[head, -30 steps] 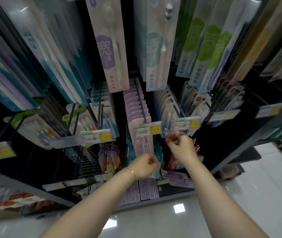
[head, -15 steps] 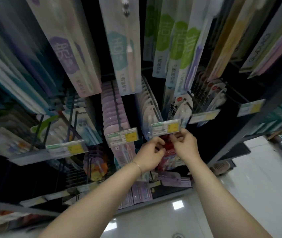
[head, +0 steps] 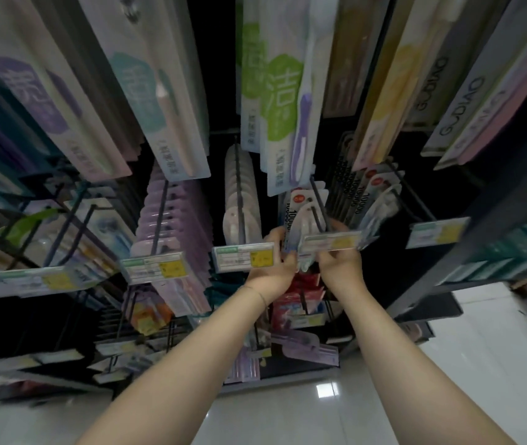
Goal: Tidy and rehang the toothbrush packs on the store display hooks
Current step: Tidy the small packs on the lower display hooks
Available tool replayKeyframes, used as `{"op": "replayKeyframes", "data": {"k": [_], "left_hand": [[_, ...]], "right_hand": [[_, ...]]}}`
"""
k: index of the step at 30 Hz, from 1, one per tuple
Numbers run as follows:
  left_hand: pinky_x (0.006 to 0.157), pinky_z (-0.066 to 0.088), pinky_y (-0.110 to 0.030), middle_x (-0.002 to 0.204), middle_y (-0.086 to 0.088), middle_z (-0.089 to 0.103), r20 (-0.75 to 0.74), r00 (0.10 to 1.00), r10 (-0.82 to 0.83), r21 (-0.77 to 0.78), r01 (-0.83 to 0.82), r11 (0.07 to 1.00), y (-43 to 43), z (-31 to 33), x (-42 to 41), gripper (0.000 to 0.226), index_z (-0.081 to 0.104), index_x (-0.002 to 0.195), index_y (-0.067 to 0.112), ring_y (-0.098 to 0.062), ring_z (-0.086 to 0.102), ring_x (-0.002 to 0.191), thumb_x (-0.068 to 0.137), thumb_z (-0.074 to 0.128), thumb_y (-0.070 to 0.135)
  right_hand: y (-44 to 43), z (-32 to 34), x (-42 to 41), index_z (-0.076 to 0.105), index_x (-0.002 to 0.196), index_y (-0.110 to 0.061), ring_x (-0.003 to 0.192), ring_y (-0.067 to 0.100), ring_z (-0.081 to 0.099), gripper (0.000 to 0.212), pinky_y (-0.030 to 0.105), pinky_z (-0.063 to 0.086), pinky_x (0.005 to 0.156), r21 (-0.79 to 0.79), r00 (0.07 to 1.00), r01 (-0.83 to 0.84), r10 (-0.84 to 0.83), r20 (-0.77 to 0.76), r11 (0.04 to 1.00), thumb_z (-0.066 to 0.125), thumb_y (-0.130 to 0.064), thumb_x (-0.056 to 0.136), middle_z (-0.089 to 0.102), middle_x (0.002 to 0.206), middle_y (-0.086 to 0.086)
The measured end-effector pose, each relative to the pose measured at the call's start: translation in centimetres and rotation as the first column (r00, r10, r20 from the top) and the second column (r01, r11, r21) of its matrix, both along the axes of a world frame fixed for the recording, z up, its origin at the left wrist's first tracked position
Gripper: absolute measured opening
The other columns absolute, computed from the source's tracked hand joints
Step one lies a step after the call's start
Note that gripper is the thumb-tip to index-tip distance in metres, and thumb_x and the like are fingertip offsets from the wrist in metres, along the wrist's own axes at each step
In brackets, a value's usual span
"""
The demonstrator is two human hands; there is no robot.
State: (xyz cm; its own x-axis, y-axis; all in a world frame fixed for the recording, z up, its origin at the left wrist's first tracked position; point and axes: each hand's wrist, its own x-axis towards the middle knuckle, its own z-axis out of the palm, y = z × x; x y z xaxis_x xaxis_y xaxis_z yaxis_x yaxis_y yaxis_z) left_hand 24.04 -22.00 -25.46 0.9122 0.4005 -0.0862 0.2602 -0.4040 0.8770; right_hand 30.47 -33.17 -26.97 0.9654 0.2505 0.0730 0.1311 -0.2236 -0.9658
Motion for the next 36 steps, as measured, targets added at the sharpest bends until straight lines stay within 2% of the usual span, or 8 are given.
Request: {"op": "replayKeyframes", "data": {"k": [3,7,12,16,18,22,29,36], "left_hand": [[0.094,0.048,-0.046,0.123,-0.009,0.055,0.099,0.993,0.065,0.075,-0.072,0.995,-0.2,-0.6,1.2,0.035,0.05,0.128,0.01,-0.026,0.058,0.105,0.094,0.05,0.023],[0.08,0.049,-0.035,0.103,-0.007,0.061,0.182,0.975,0.131,0.044,-0.141,0.989,-0.5,-0.7,1.6,0.021,0.055,0.108,0.005,-0.02,0.058,0.09,0.095,0.053,0.021],[0.072,0.047,-0.03,0.091,-0.011,0.06,0.182,0.975,0.127,-0.056,-0.119,0.991,-0.9,-0.6,0.8,0.004,0.051,0.097,0.014,-0.014,0.056,0.078,0.098,0.049,0.017],[0.07,0.05,-0.033,0.092,-0.011,0.064,0.15,0.987,0.061,-0.103,-0.045,0.994,-1.3,-0.5,-0.6,0.015,0.057,0.105,0.011,-0.02,0.059,0.078,0.101,0.043,0.016],[0.067,0.051,-0.037,0.088,-0.014,0.063,0.166,0.986,0.033,-0.073,-0.021,0.997,-1.5,-0.6,-1.5,0.015,0.057,0.102,0.012,-0.027,0.06,0.077,0.101,0.043,0.018],[0.062,0.049,-0.028,0.071,-0.003,0.056,0.22,0.976,0.001,-0.051,0.01,0.999,-2.4,0.1,-3.2,0.018,0.05,0.085,0.023,-0.017,0.057,0.064,0.101,0.044,0.019],[0.062,0.049,-0.02,0.076,-0.005,0.058,0.195,0.981,-0.011,-0.061,0.024,0.998,-2.4,-0.5,-5.6,0.014,0.052,0.089,0.013,-0.008,0.061,0.063,0.101,0.044,0.015],[0.077,0.052,-0.055,0.084,-0.008,0.061,0.151,0.975,0.165,-0.101,-0.151,0.983,0.7,-2.3,-8.7,0.015,0.052,0.087,0.031,-0.028,0.062,0.08,0.095,0.04,0.035]], "right_hand": [[0.0,0.4,0.6,0.053,0.114,-0.014,0.089,-0.009,0.057,0.033,0.011,0.044,0.084,0.07,0.998,-0.064,0.063,0.013,0.996,0.055,0.007,0.089,0.059,0.103,-0.006],[-0.8,-0.4,0.9,0.049,0.094,-0.037,0.089,0.018,0.06,0.037,0.042,0.051,0.085,0.052,0.994,-0.095,0.097,-0.044,0.994,0.054,0.0,0.091,0.06,0.093,-0.005],[-2.0,-0.2,0.2,0.057,0.096,-0.024,0.069,0.006,0.063,0.018,0.037,0.054,0.072,0.09,0.983,-0.143,0.152,-0.101,0.986,0.055,-0.007,0.093,0.066,0.083,-0.007],[-3.1,0.2,-0.9,0.057,0.099,-0.036,0.068,0.001,0.064,0.019,0.023,0.054,0.065,0.162,0.975,-0.185,0.202,-0.092,0.969,0.061,-0.019,0.092,0.067,0.088,-0.008],[-3.7,0.2,-1.6,0.056,0.097,-0.033,0.063,0.006,0.062,0.011,0.025,0.052,0.061,0.142,0.976,-0.188,0.2,-0.079,0.972,0.062,-0.027,0.09,0.067,0.088,-0.002],[-4.6,0.3,-2.7,0.056,0.09,-0.027,0.063,0.011,0.062,0.009,0.032,0.052,0.059,0.141,0.985,-0.164,0.169,-0.024,0.976,0.064,-0.027,0.089,0.065,0.082,-0.002],[-4.8,0.0,-4.8,0.056,0.09,-0.028,0.06,0.011,0.059,0.014,0.041,0.051,0.059,0.096,0.978,-0.208,0.21,-0.015,0.973,0.065,-0.038,0.084,0.064,0.074,-0.005],[-0.9,0.3,-6.4,0.057,0.089,-0.031,0.067,0.019,0.061,0.012,0.037,0.053,0.062,-0.076,0.932,-0.357,0.361,0.036,0.931,0.065,-0.04,0.085,0.064,0.078,0.0]]}}
